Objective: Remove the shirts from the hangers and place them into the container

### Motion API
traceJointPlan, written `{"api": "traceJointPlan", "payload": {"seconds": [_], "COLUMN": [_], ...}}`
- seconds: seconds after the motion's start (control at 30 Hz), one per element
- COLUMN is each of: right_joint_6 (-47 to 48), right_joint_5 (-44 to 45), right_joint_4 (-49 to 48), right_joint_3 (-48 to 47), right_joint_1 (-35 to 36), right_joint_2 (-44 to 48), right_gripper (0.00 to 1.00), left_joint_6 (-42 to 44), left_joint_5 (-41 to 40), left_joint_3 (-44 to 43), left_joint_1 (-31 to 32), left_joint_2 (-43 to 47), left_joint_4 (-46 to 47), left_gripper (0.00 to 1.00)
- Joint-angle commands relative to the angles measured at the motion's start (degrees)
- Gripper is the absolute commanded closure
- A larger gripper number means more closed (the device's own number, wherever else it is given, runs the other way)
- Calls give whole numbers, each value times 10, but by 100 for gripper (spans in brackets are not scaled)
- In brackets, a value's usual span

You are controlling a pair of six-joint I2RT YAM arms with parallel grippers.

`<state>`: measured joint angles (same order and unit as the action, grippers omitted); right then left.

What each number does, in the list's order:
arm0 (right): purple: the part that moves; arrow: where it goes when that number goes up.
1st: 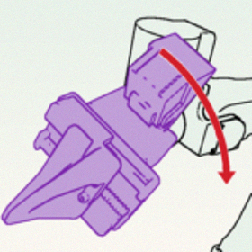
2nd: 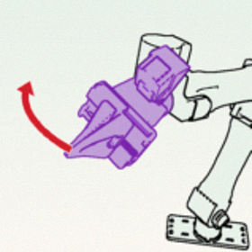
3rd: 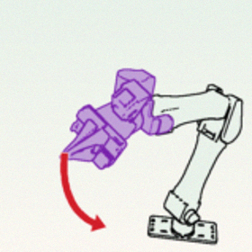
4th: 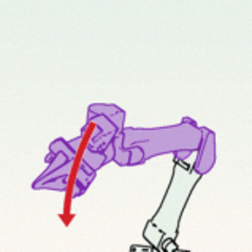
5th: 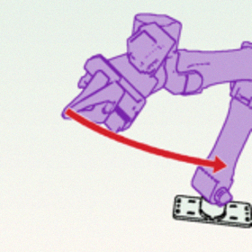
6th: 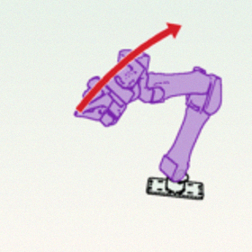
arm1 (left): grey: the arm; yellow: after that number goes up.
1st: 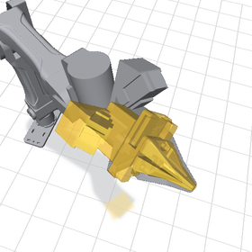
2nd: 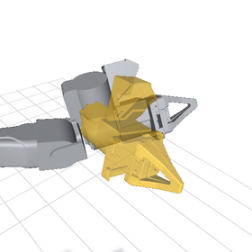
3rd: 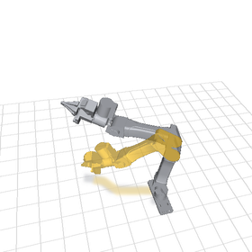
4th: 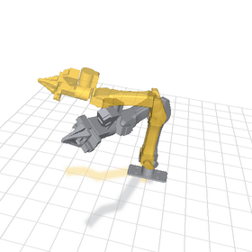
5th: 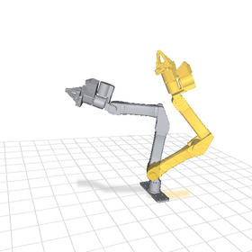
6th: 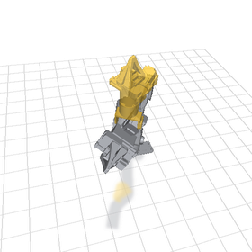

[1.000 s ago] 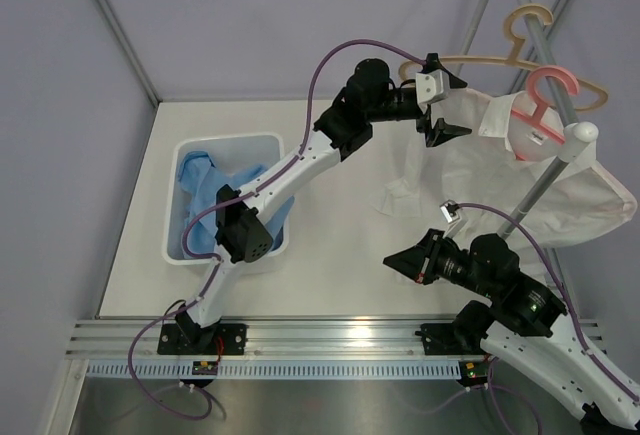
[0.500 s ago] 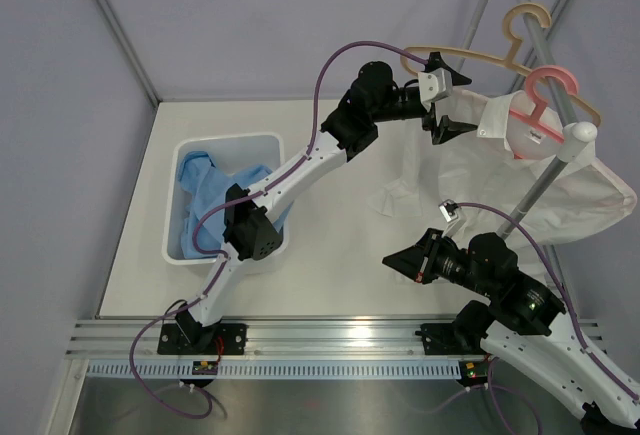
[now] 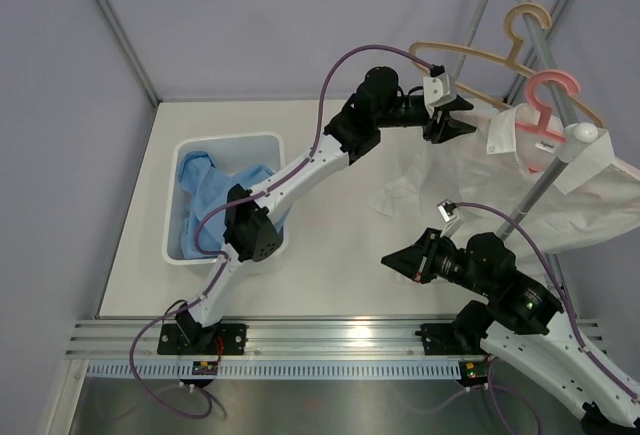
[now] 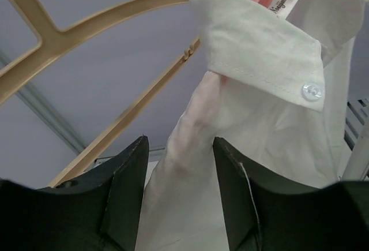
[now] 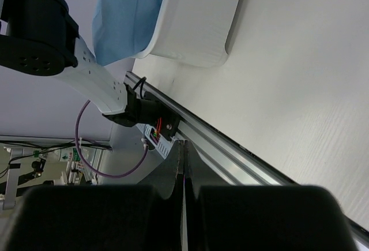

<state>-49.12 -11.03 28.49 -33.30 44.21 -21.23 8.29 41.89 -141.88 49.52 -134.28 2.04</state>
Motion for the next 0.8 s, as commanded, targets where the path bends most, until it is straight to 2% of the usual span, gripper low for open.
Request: {"api": "traceJointPlan", "payload": {"seconds": [0.0, 0.13, 0.2, 0.3, 0.33, 0.37, 0.4, 0.57, 0.77], "right_joint_6": [-4, -6, -4, -5, -6, -6, -5, 4, 18], "right_joint_5": [11, 21, 18, 18, 17, 18, 19, 29, 37], "right_joint_4": [-5, 11, 18, 25, 27, 31, 32, 59, 82], "right_joint_3": [-6, -13, -17, -17, -18, -19, -23, -48, -77], "right_joint_1": [5, 5, 4, 5, 4, 4, 5, 4, 5], "right_joint_2": [11, 31, 32, 37, 41, 46, 48, 54, 52], "right_gripper": [100, 100, 100, 100, 100, 100, 100, 100, 100], "left_joint_6": [-8, 0, 8, 22, 25, 27, 27, 7, -24], "left_joint_5": [35, 26, 20, 15, 9, 1, -9, -15, -103], "left_joint_3": [4, 0, 1, 3, 9, 11, 14, 40, 40], "left_joint_1": [21, 42, 52, 63, 66, 68, 72, 73, 73], "left_joint_2": [59, 67, 72, 86, 92, 105, 111, 167, 222], "left_joint_4": [-14, -36, -54, -86, -93, -100, -109, -121, -143], "left_gripper": [50, 57, 57, 67, 72, 93, 100, 100, 100]}}
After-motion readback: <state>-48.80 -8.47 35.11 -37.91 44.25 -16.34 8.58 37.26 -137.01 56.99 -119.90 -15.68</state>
